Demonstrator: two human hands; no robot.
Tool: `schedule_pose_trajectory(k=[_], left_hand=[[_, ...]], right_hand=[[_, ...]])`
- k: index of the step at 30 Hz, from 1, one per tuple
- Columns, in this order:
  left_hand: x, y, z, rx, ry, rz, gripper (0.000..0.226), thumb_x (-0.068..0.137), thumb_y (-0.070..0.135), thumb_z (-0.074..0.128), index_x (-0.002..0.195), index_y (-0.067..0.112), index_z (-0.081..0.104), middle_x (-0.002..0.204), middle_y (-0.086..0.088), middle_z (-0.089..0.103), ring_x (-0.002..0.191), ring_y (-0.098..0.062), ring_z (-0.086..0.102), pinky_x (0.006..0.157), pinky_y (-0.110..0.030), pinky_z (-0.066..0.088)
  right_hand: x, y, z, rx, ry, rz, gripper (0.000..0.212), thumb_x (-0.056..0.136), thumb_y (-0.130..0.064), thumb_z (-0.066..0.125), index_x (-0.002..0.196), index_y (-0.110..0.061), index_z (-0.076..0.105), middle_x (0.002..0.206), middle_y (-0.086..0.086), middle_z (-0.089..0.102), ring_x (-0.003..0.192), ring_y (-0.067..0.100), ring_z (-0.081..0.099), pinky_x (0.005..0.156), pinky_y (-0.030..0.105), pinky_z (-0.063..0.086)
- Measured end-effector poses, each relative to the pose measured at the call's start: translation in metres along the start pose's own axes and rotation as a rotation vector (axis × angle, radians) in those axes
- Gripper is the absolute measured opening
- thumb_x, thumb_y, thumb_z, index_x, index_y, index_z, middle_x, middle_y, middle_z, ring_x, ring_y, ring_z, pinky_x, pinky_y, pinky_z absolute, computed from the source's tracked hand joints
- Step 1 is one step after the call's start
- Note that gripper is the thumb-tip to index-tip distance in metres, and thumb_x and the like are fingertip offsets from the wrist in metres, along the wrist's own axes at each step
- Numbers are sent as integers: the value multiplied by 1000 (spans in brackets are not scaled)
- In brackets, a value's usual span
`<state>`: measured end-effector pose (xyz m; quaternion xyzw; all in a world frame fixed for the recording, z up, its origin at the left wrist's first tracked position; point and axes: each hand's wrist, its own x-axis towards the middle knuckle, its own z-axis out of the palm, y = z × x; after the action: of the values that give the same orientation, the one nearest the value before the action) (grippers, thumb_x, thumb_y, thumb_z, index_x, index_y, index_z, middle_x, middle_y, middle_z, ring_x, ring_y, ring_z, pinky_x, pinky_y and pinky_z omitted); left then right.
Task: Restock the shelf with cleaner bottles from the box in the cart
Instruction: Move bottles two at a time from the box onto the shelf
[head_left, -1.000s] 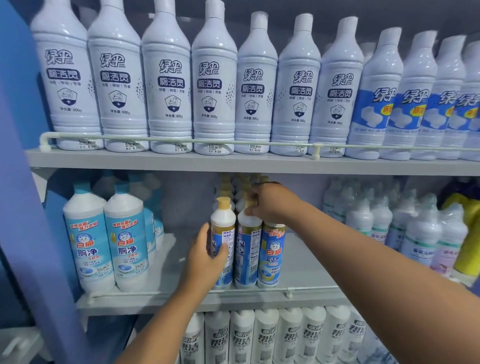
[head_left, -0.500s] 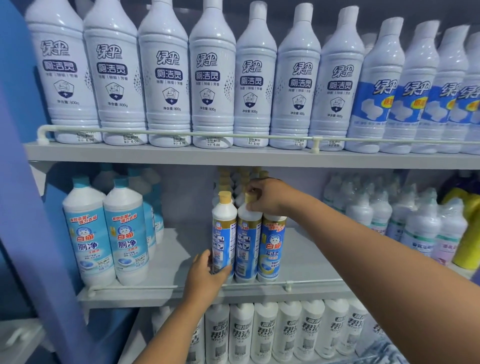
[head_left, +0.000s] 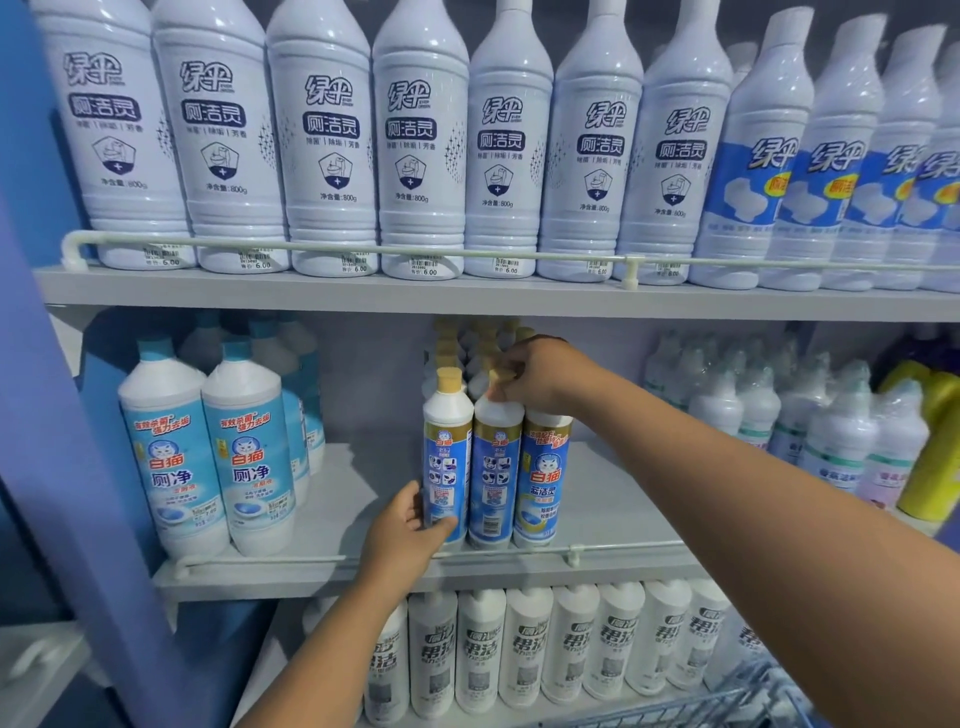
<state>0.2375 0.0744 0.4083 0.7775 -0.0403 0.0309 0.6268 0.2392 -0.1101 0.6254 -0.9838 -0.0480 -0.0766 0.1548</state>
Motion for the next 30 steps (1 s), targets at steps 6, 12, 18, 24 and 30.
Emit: schedule_pose_trajectory(k=[6, 12, 18, 24, 30], left_hand=[[3, -1, 2, -22, 32, -8, 50, 80, 20, 81, 119, 34, 52, 110, 13, 66, 103, -5, 65, 87, -26, 54], [0, 2, 1, -47, 11, 10, 46, 83, 17, 79, 122, 29, 57, 107, 14, 69, 94, 5, 66, 73, -12, 52], [4, 1, 4, -88, 66, -7, 50, 76, 15, 85, 116, 25, 57, 106, 7, 71, 93, -5, 69, 79, -24, 56], [4, -1, 5, -75, 54, -6, 51, 78, 14, 82, 116, 30, 52, 106, 13, 67, 96, -1, 66, 81, -24, 54], [5, -3, 2, -32, 38, -12, 48, 77, 18, 84, 110, 36, 55, 105, 15, 67, 95, -1, 66, 82, -25, 55]], right_hand=[[0, 5, 2, 29, -13, -20, 47, 87, -51, 67, 123, -22, 65, 117, -3, 64, 97, 17, 53, 81, 31, 47], [1, 5, 5, 46, 35, 2, 33, 84, -53, 70, 101, -26, 63, 99, -4, 59, 89, 16, 53, 70, 28, 41], [1, 4, 3, 13, 21, -30, 23, 86, -48, 69, 97, -28, 65, 95, -6, 59, 87, 16, 52, 64, 25, 38], [2, 4, 0, 11, 14, -50, 30, 84, -50, 67, 102, -25, 69, 103, -3, 67, 85, 14, 56, 66, 27, 45], [2, 0, 3, 6, 46, -29, 25, 84, -49, 69, 82, -27, 59, 82, -7, 57, 73, 10, 50, 59, 25, 38]])
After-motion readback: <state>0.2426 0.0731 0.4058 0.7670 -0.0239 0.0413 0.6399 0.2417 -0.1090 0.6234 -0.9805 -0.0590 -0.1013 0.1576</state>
